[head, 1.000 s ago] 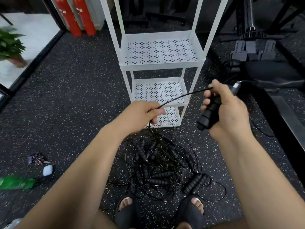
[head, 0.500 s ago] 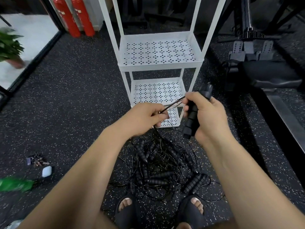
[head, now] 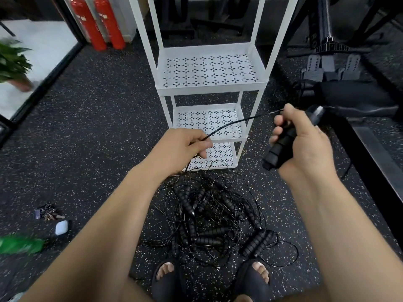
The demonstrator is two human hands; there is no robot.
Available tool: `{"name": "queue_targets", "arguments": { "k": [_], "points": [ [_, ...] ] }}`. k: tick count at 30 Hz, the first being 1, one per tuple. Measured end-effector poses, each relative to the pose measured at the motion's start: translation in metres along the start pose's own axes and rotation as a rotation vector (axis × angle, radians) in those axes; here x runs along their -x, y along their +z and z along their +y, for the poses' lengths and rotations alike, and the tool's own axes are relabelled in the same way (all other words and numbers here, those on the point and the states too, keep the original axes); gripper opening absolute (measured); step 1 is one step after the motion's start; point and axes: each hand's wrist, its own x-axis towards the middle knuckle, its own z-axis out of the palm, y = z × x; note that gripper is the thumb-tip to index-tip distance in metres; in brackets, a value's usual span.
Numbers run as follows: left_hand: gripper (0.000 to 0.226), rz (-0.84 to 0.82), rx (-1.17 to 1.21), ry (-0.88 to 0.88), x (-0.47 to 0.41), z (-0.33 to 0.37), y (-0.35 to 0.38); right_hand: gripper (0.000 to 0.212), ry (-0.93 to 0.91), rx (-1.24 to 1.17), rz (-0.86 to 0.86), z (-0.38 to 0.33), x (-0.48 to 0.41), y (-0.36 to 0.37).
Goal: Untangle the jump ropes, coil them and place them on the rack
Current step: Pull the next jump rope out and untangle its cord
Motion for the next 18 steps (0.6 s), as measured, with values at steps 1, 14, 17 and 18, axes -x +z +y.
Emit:
{"name": "queue_targets", "arguments": {
  "k": [1,14,17,18],
  "points": [
    [0.014,-0.003,0.035,0.013,0.001,0.004,0.001,0.021,0.037,0.011,-0.030,0.004,0.002,0.001],
    [0.015,-0.100,0.113,0.099,0.005,0.022,0.019,0.010,0.192,0.300,-0.197,0.040,0.020,0.019],
    [0.009,-0.124,0.126,0.070,0.005,0.023,0.018,0.015,0.146,0.263,-0.174,0.036,0.019,0.021],
    [0.008,-0.125,0.118,0.056,0.005,0.022,0.016,0.016,0.127,0.243,-0.155,0.034,0.018,0.020]
  ]
}}
